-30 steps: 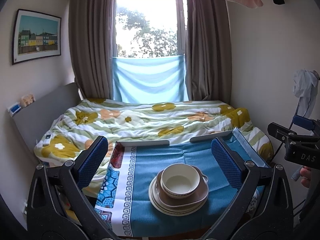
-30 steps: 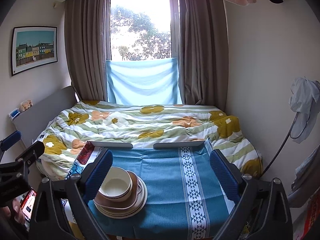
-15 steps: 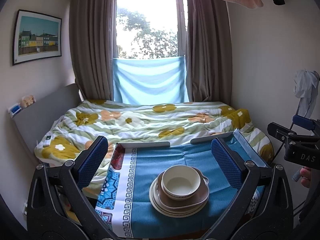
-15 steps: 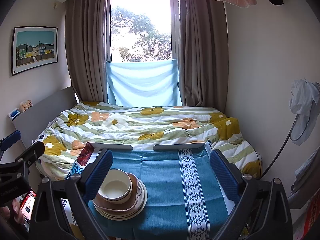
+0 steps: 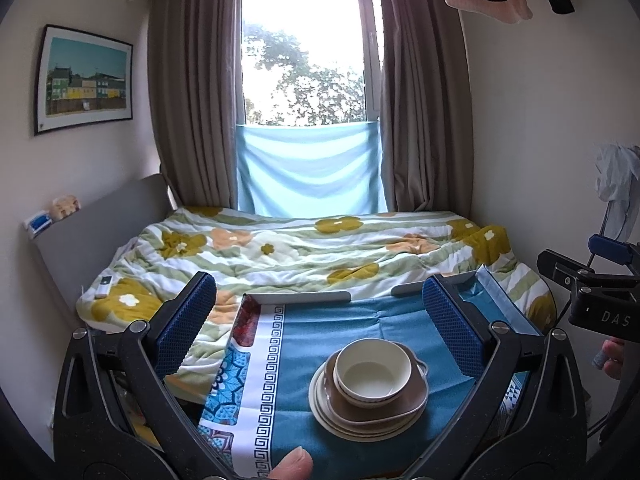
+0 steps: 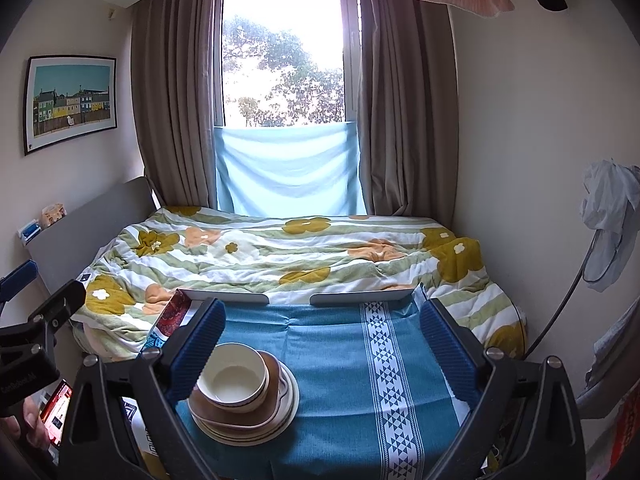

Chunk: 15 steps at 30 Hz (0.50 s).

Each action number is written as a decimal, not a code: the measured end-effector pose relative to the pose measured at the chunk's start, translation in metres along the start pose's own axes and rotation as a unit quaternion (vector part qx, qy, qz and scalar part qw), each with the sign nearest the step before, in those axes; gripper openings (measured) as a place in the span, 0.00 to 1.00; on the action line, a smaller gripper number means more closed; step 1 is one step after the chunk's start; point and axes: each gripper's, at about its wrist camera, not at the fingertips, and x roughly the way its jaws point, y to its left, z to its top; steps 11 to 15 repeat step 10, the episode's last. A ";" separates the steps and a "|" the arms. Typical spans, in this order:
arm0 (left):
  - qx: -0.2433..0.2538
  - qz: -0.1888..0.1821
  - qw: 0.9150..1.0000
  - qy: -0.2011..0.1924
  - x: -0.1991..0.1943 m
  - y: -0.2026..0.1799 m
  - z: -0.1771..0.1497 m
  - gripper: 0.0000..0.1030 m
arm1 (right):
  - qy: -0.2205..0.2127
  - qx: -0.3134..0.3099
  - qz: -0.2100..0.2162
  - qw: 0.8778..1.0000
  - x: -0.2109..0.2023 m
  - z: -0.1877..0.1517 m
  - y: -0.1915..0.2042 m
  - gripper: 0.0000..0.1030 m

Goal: Organize plates and bowls

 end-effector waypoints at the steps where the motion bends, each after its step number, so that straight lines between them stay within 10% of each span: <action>1: 0.000 -0.001 1.000 0.000 0.000 0.001 0.000 1.00 | 0.000 0.000 0.000 1.000 0.001 0.000 0.001 0.94; 15: 0.001 -0.001 1.000 0.003 0.008 0.011 -0.001 1.00 | 0.004 0.005 -0.001 1.000 0.008 -0.002 0.013 0.94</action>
